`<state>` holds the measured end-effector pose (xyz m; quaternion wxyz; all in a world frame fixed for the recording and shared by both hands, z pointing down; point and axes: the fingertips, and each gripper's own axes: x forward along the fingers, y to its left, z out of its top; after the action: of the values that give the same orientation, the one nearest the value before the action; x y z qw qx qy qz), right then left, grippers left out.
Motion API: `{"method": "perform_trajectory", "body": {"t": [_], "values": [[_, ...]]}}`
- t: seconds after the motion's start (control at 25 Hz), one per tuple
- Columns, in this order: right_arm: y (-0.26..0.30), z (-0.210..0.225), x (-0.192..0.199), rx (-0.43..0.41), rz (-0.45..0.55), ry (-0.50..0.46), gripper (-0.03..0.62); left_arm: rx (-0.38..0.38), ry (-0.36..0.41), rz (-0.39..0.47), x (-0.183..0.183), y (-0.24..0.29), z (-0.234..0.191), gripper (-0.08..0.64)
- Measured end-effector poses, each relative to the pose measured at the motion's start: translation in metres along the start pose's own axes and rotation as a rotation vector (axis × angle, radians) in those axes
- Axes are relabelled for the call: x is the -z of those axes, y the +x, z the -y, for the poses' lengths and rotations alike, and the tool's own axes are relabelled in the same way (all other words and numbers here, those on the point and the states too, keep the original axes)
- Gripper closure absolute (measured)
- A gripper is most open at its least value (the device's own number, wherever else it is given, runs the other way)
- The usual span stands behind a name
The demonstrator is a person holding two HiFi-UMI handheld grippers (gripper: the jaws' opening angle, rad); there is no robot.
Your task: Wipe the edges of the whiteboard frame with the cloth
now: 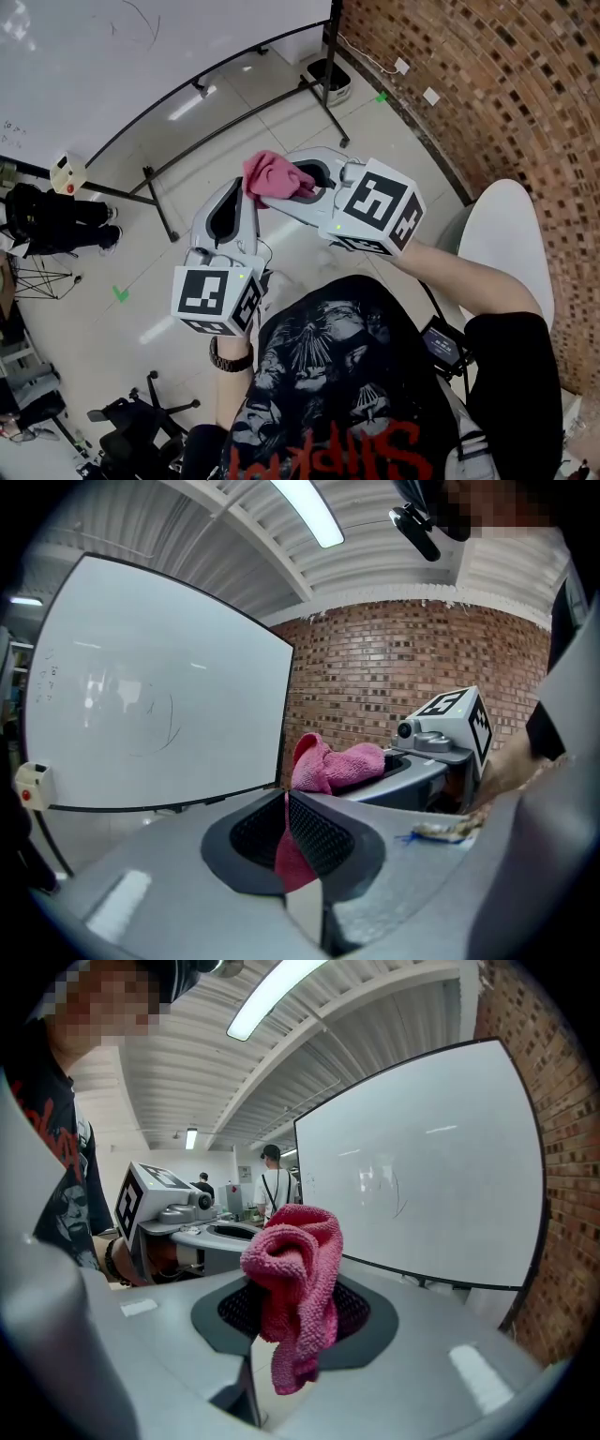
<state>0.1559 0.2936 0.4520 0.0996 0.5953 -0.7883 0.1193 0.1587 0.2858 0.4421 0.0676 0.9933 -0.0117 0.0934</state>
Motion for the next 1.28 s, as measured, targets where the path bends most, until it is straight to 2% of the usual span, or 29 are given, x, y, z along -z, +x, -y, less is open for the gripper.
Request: {"method": "perform_trajectory", "body": {"t": [0.44,0.8,1.12,1.28], "values": [[0.012,0.002,-0.002,-0.016,0.023,0.015,0.466,-0.022,0.027,-0.008,-0.001,-0.002,-0.012,0.555],[0.018,0.005,-0.004,-0.047,0.062,0.007,0.466,-0.107,0.041,-0.008,0.004,-0.007,-0.02,0.555],[0.039,0.013,-0.012,-0.102,0.083,0.009,0.468,-0.175,-0.025,-0.053,0.026,-0.017,-0.044,0.555],[0.051,0.004,-0.011,-0.115,0.097,0.004,0.468,-0.154,-0.075,-0.109,0.049,-0.023,-0.043,0.555]]}}
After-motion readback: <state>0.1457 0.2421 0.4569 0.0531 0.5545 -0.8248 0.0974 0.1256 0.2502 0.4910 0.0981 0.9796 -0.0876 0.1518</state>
